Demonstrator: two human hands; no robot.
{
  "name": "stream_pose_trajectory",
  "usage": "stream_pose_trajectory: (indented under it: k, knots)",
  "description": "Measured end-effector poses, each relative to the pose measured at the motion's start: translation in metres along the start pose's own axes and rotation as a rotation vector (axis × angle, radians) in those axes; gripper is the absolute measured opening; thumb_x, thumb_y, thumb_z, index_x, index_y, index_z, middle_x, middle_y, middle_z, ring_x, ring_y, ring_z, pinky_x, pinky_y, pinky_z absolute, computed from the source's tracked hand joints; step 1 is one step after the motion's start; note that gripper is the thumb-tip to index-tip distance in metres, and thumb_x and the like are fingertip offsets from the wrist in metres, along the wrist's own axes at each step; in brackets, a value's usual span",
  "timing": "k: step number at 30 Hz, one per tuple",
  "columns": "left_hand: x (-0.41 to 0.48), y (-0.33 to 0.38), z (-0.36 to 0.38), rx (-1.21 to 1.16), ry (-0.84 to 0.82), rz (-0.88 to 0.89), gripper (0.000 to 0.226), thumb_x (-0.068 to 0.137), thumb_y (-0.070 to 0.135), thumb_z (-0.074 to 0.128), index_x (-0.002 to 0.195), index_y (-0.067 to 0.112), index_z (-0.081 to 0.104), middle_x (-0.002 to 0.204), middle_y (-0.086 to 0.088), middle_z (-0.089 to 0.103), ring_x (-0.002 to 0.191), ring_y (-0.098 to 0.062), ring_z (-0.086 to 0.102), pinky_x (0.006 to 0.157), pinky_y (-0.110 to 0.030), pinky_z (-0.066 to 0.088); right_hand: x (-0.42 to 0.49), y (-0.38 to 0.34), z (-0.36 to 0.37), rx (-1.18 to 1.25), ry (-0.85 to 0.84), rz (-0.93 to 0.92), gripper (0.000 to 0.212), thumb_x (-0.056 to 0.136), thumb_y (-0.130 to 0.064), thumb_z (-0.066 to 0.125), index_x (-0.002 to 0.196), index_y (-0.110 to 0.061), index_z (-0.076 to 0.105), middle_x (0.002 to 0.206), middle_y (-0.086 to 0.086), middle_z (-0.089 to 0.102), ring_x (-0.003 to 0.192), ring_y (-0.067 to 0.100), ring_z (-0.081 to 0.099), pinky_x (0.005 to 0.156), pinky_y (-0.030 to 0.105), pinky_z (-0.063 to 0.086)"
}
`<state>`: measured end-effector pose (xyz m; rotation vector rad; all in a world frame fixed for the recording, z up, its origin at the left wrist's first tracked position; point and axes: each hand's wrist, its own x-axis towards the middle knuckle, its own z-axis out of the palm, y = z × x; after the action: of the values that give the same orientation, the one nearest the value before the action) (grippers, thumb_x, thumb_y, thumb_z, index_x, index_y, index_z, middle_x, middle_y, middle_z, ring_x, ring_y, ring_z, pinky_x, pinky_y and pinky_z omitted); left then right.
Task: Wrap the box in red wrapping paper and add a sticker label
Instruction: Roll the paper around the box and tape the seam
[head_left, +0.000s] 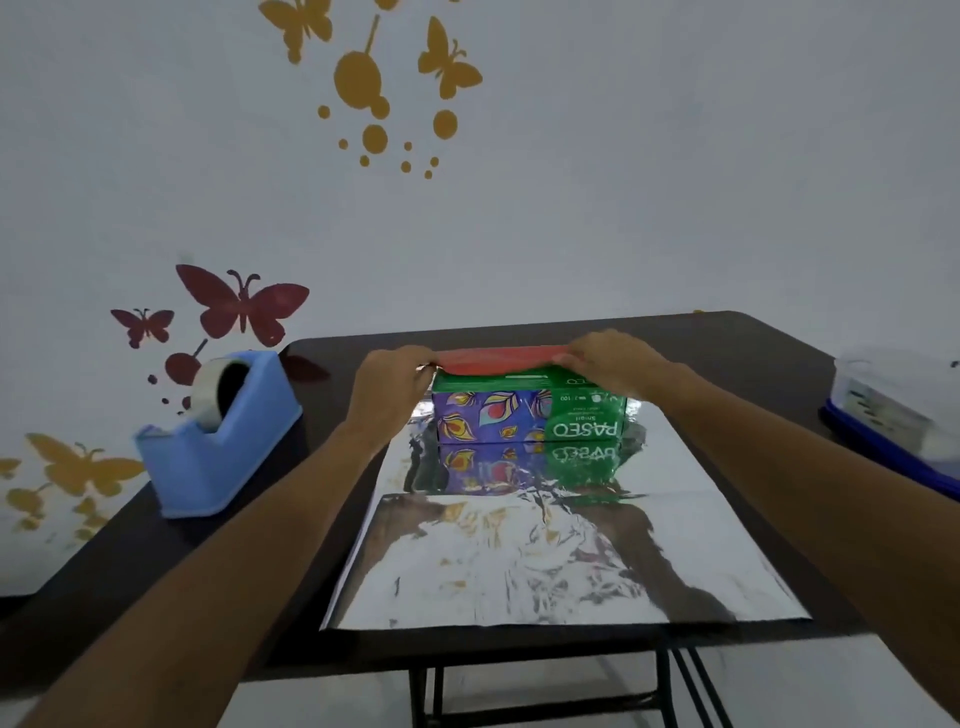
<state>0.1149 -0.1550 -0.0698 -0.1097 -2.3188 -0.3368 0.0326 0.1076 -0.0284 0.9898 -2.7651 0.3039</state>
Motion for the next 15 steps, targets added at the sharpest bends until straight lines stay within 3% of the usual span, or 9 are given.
stream_pose_trajectory:
  k: [2,5,7,12,15]
  knots:
    - [-0.001,0.003,0.000,0.041,-0.028,0.007,0.021,0.088,0.008,0.059,0.102,0.014,0.073,0.096,-0.004,0.074,0.082,-0.027,0.067,0.073,-0.033,0.050,-0.009,-0.001,0.003,0.113,-0.036,0.016,0.058,0.092,-0.058,0.035,0.115,-0.012,0.062,0.083,0.008,0.063,0.073,0.022,0.059,0.067,0.030,0.045]
    - [-0.001,0.006,-0.002,0.064,-0.098,-0.007,0.022,0.089,0.004,0.055,0.100,0.010,0.073,0.099,-0.006,0.073,0.085,-0.029,0.067,0.075,-0.034,0.049,-0.019,0.000,0.008,0.055,-0.047,-0.029,0.069,0.082,-0.065,0.047,0.134,-0.019,0.049,0.125,0.006,0.061,0.107,0.025,0.059,0.090,0.035,0.044]
    - [-0.001,0.008,-0.006,0.060,-0.164,-0.033,0.026,0.090,0.003,0.051,0.103,0.011,0.072,0.102,-0.006,0.073,0.091,-0.028,0.066,0.079,-0.034,0.049,-0.022,0.001,0.011,0.013,-0.079,-0.062,0.074,0.080,-0.062,0.056,0.139,-0.021,0.042,0.139,0.001,0.050,0.123,0.024,0.050,0.102,0.038,0.039]
    - [0.011,0.033,-0.027,0.120,-0.312,-0.051,0.039,0.087,0.006,0.057,0.124,0.015,0.061,0.129,-0.004,0.060,0.118,-0.025,0.055,0.100,-0.034,0.040,-0.023,0.004,0.019,-0.013,-0.076,-0.056,0.064,0.087,-0.044,0.060,0.143,-0.024,0.037,0.146,-0.004,0.042,0.130,0.024,0.045,0.105,0.041,0.037]
    - [0.014,0.060,-0.026,-0.039,-0.583,-0.045,0.072,0.083,0.034,0.069,0.145,0.025,0.035,0.149,0.002,0.040,0.136,-0.020,0.037,0.111,-0.036,0.028,-0.026,0.000,0.017,-0.051,-0.049,-0.066,0.062,0.088,-0.042,0.058,0.143,-0.024,0.037,0.147,-0.005,0.040,0.129,0.024,0.045,0.106,0.040,0.034]
